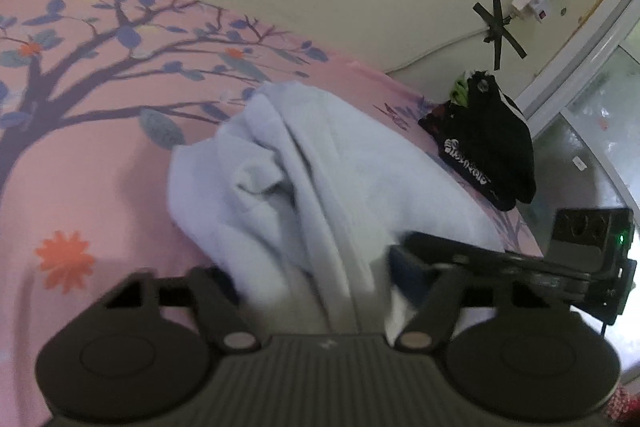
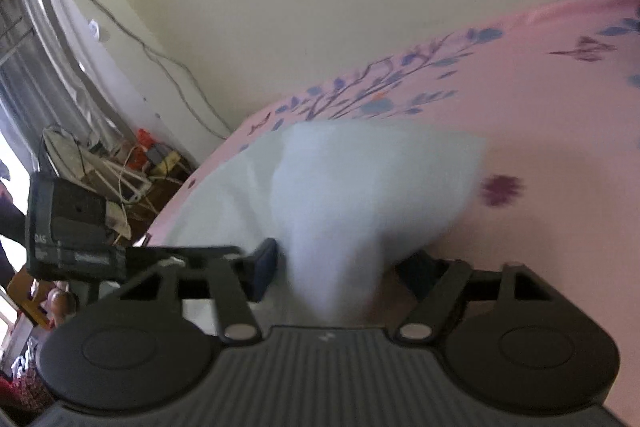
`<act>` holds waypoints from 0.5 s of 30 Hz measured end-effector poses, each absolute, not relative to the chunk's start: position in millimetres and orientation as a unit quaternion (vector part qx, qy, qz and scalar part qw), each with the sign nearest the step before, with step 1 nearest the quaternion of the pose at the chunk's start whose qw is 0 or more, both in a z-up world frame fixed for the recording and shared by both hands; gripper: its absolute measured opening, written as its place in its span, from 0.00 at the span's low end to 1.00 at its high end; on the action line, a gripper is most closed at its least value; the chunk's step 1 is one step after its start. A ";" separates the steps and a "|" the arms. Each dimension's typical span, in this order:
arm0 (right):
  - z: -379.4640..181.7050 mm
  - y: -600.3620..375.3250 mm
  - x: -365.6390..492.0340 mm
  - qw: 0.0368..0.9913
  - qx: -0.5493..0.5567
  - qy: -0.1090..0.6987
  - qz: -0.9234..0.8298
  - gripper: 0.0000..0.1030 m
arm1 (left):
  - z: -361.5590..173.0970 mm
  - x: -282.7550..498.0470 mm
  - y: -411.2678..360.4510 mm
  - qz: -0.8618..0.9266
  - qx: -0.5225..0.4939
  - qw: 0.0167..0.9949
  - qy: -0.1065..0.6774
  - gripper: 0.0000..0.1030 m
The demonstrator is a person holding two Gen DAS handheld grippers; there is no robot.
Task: Fold small clothes
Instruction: 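Grasp the white-and-black bundle with both grippers and lift it, then carry the bundle with both grippers onto the black clothes stack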
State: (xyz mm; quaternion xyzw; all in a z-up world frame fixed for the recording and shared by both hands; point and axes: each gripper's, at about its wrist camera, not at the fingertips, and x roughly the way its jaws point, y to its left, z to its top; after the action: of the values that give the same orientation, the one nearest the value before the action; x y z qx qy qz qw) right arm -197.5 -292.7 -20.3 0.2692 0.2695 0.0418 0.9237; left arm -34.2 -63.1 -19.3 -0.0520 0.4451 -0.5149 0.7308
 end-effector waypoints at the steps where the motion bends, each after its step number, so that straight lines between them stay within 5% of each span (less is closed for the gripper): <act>1: -19.0 -287.9 -189.5 0.924 0.263 0.274 0.044 0.43 | -18.1 -34.3 -67.2 -0.514 -0.049 0.732 0.445 0.49; 5: 1.9 -284.1 -192.1 0.940 0.224 0.254 0.046 0.27 | 0.3 -33.3 -87.6 -0.523 -0.042 0.728 0.442 0.46; 15: 135.8 -402.9 -273.2 0.983 0.125 0.071 -0.114 0.27 | 139.5 -45.7 -279.4 -0.665 -0.029 0.668 0.332 0.49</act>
State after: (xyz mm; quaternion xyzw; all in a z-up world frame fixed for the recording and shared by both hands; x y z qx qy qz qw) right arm -273.2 -402.9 135.8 0.1250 0.0714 -0.1139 0.9830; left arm -45.7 -279.4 139.5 -0.0294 0.3324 -0.6651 0.6680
